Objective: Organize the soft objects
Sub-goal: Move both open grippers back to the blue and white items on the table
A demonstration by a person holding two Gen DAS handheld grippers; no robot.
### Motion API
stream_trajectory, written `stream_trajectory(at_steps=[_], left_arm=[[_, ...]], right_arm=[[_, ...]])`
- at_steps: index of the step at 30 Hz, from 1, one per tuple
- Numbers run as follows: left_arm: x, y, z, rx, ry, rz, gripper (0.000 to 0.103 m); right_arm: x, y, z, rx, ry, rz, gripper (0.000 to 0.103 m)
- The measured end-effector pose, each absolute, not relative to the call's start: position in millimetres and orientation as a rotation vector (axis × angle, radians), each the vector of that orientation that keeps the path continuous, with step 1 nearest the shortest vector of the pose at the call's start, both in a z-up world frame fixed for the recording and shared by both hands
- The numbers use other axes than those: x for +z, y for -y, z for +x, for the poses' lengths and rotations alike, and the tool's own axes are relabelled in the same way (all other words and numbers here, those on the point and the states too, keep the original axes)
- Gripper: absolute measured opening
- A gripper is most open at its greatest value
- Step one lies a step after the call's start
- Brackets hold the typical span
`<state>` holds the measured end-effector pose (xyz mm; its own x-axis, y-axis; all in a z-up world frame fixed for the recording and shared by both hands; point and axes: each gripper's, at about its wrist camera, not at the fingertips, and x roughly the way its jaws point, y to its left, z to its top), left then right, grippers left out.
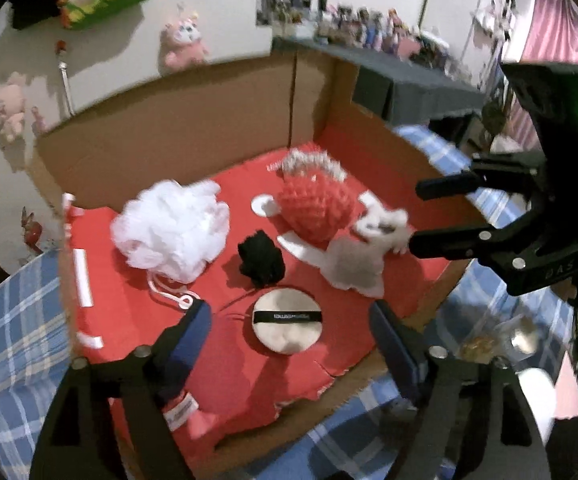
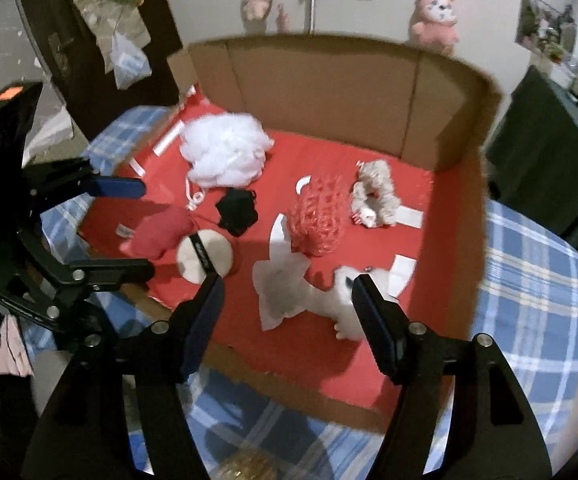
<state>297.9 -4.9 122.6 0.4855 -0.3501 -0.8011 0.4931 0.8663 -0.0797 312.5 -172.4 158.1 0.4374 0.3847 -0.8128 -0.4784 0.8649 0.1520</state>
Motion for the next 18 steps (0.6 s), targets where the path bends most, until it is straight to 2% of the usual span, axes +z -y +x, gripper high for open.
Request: stream_trajectory(at_steps=[2,8,18], left_arm=[[136,0,285,-0.499,-0.891,0.142,0.088],[170,-14,237,-0.43,-0.753,0.106,0.098],[205,-24,151,-0.349,-0.542,0.073,0.103]], right_arm=[[172,178,300,0.522,-0.946,-0.082,0.075],[212,191,249,0.49,-0.822,-0.028,0.078],[244,207,163,0.431,-0.66,0.015,0.078]])
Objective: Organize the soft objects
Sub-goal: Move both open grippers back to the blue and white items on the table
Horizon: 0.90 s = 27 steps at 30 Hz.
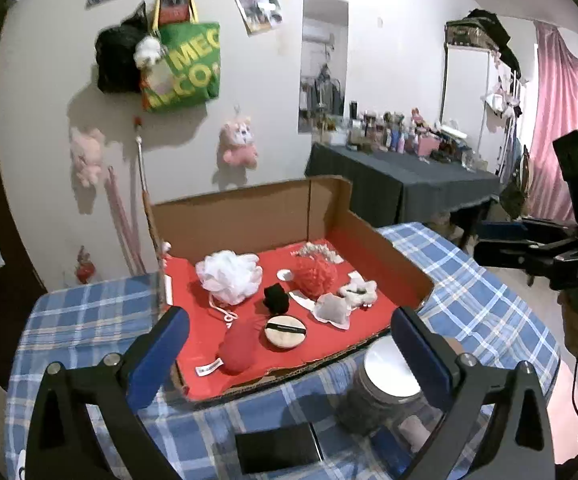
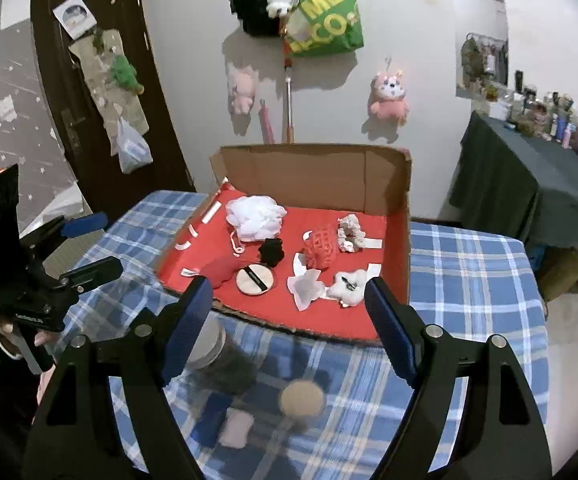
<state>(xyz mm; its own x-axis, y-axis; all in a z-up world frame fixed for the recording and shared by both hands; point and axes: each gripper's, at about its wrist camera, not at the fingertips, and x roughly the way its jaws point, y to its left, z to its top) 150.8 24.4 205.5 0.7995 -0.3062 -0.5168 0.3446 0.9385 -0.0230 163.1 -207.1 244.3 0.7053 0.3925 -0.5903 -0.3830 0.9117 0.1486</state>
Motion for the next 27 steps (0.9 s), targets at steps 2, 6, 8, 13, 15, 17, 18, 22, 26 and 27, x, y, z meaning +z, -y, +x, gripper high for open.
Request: stream_trajectory(at_steps=[2,6,8,13,15,17,18,22,26,27], left_arm=[[209,-26,136,-0.344,-0.517,0.06,0.103],[213,-31,101,-0.321,-0.478,0.007,0.103],[213,-32,88,-0.307,-0.458,-0.007,0.103],[203,-29,51,-0.266,-0.399,-0.005,0.103],[196,-27,38,-0.257,-0.38,-0.004,0.103],[189,-24,29,-0.23,-0.363,-0.007,0.103],[186,-24,27,-0.226,-0.36,-0.01,0.103],[167,-22,18,-0.213,-0.375,-0.046,0.103],[147,-18,11,-0.172,-0.384,-0.048,0.103],[140,-17,10,-0.143,-0.387,-0.047,0.103]], right_arm=[[246,208,147,0.412,-0.633,0.003,0.078],[247,210,110,0.392,-0.574,-0.008,0.078],[245,209,95,0.387,-0.555,-0.01,0.081],[234,203,56,0.331,-0.478,-0.04,0.089],[228,202,45,0.321,-0.46,-0.034,0.089],[221,201,36,0.318,-0.451,-0.019,0.089],[216,200,32,0.313,-0.451,-0.013,0.089],[195,197,19,0.272,-0.443,-0.005,0.089],[172,197,16,0.249,-0.463,0.019,0.09],[167,196,16,0.243,-0.469,0.021,0.09]])
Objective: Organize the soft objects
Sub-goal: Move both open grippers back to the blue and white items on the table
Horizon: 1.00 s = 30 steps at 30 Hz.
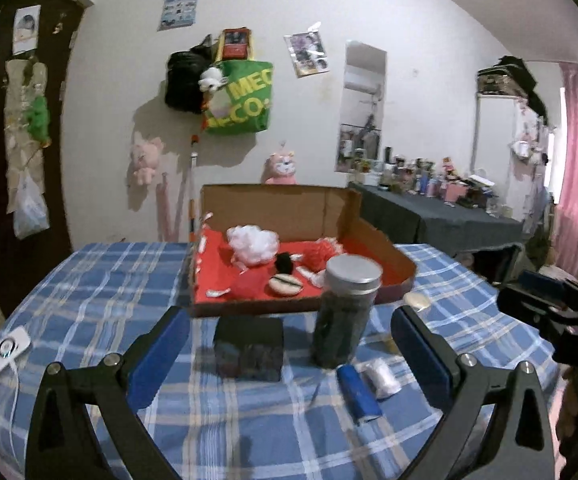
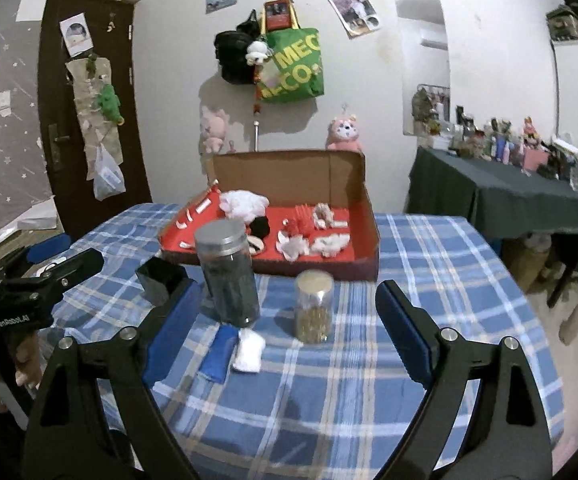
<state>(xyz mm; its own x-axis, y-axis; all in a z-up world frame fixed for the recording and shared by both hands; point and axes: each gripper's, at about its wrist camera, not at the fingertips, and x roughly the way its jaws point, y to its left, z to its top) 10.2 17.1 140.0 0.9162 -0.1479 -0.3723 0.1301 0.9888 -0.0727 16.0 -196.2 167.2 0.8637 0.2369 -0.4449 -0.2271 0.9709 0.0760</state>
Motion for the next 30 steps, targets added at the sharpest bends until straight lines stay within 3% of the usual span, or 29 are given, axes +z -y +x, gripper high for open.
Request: stream_trajectory(at_steps=[15,30], left_arm=[[64,-1,29,-0.114,-0.573,-0.033,0.103],[42,5,39,-0.133,-0.657,-0.039,0.103]], right_arm=[[90,185,36,0.203,-0.628,0.036,0.09],[72,190,52,0.217,-0.705,0.058,0.09]])
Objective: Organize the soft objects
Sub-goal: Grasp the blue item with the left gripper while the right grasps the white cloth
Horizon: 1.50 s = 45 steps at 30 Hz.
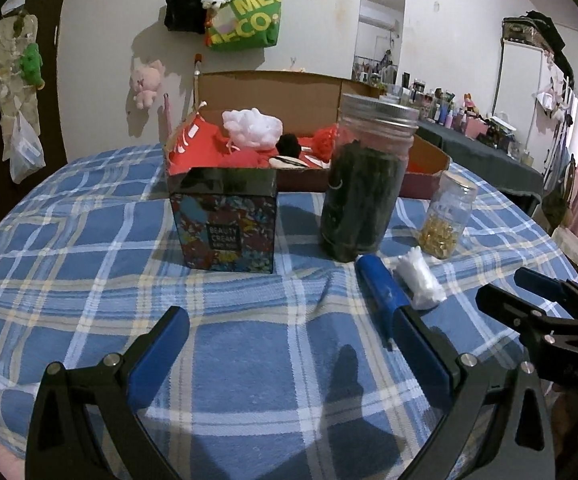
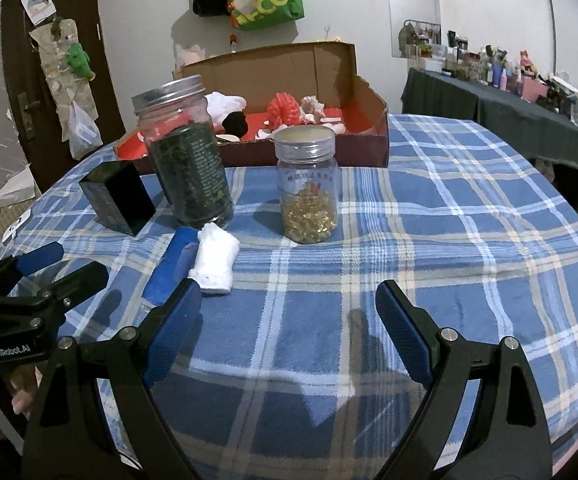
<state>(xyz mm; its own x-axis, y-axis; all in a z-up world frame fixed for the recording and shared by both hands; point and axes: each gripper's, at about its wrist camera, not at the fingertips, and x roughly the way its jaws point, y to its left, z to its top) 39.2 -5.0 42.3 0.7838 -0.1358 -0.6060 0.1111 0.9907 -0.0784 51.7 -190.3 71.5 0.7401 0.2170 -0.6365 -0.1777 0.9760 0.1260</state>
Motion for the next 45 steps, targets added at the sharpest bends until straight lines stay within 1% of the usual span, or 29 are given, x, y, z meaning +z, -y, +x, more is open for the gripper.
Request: stream_trajectory(at_steps=[8,12,13,14,15,17,18,19,20,21,22,23,24,25,26,32,45], left_arm=[[40,17,52,-0.204,-0.715,-0.043,0.103],[39,25,58,-0.245,-0.735,-0.037,0.098],[39,28,61,-0.258,-0.743,-0.033,0.096],[39,30,62,-0.269,-0.749,-0.03,0.093],[38,32,64,-0.277,-0.755,-0.028,0.091],[36,36,69,-0.307,-0.779,-0.027,0.08],[34,38,71,-0.326,-0.792,-0.031,0.077],[33,40,74,-0.349,-0.809,-0.037,0.07],[31,42,76,-0.363,-0.823,-0.04,0.065],[30,44,78,-0.373,-0.83,-0.038,0.065],[30,46,79,-0.383,-0.824,-0.026,0.062],[29,48,80,-0.399,-0.825,-0.017,0.052],[29,49,81,-0.416,-0.827,-0.018,0.046],[29,50,82,-0.445,-0.833,-0.028,0.034],[30,51,82,-0.468,-0.841,-0.034,0.029],[36,46,81,-0.485,-0.839,-0.041,0.022],[56,21,77,-0.457,-0.8,-0.041,0.019]], right_arm=[[69,198,80,0.365,-0.78,0.155,0.089],[72,191,92,0.428,-0.791,0.145,0.088],[72,189,94,0.441,-0.794,0.141,0.082],[71,187,97,0.459,-0.802,0.137,0.074],[70,184,100,0.48,-0.816,0.135,0.07],[65,180,106,0.514,-0.848,0.14,0.056],[62,177,109,0.535,-0.864,0.141,0.052],[60,175,110,0.552,-0.877,0.14,0.046],[58,174,111,0.564,-0.885,0.144,0.042],[56,174,113,0.58,-0.893,0.154,0.04],[56,174,113,0.587,-0.895,0.162,0.036],[55,176,114,0.596,-0.901,0.177,0.032],[55,177,115,0.599,-0.9,0.188,0.03],[54,178,116,0.606,-0.899,0.197,0.022],[55,179,115,0.617,-0.899,0.205,0.018],[70,188,102,0.579,-0.829,0.19,0.017],[82,198,91,0.52,-0.802,0.188,0.017]])
